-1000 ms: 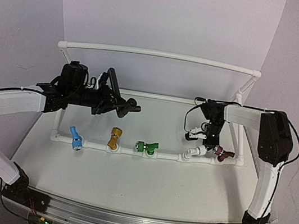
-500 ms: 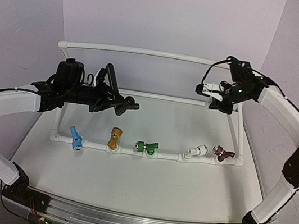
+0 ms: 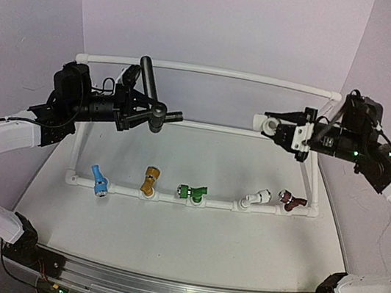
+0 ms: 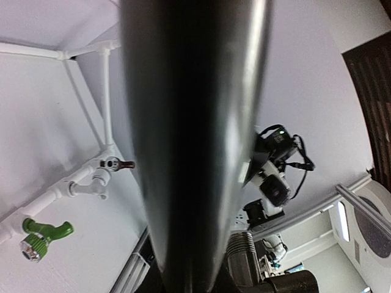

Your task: Install the water faucets

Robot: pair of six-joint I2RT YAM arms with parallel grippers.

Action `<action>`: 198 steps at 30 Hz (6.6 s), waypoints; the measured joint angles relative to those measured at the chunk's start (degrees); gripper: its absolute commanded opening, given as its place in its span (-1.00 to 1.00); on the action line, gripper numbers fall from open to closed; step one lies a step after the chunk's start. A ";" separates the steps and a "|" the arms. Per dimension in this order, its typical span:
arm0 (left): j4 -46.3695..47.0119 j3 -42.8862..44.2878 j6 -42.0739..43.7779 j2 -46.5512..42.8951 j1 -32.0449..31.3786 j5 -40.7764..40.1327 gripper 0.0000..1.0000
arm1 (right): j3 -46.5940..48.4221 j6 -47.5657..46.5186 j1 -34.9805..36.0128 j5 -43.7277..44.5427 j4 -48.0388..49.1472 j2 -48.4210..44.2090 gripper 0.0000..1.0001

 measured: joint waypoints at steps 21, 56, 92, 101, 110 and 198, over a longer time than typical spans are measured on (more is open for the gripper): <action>4.98 -1.75 -0.35 -2.62 -3.03 13.51 -0.99 | -11.99 -20.59 22.87 -1.04 32.49 2.80 -1.00; 7.81 -1.27 -1.21 -0.72 -5.66 16.56 -1.00 | -11.31 -27.42 27.30 -1.36 45.54 8.99 -1.00; 7.33 -1.75 -1.83 -1.84 -5.70 14.88 -0.99 | -14.02 -27.00 27.58 -0.77 46.37 8.85 -1.00; 4.41 -1.74 0.16 -2.58 -5.70 14.11 -1.00 | -13.70 -27.05 27.64 -0.48 44.60 8.89 -1.00; 4.01 -1.65 0.38 -2.58 -5.70 14.16 -1.00 | -13.70 -27.49 27.64 -0.27 43.72 8.92 -1.00; -21.63 4.58 30.21 -5.54 -5.24 3.97 -1.00 | 13.34 97.08 21.56 -6.68 6.04 21.20 0.71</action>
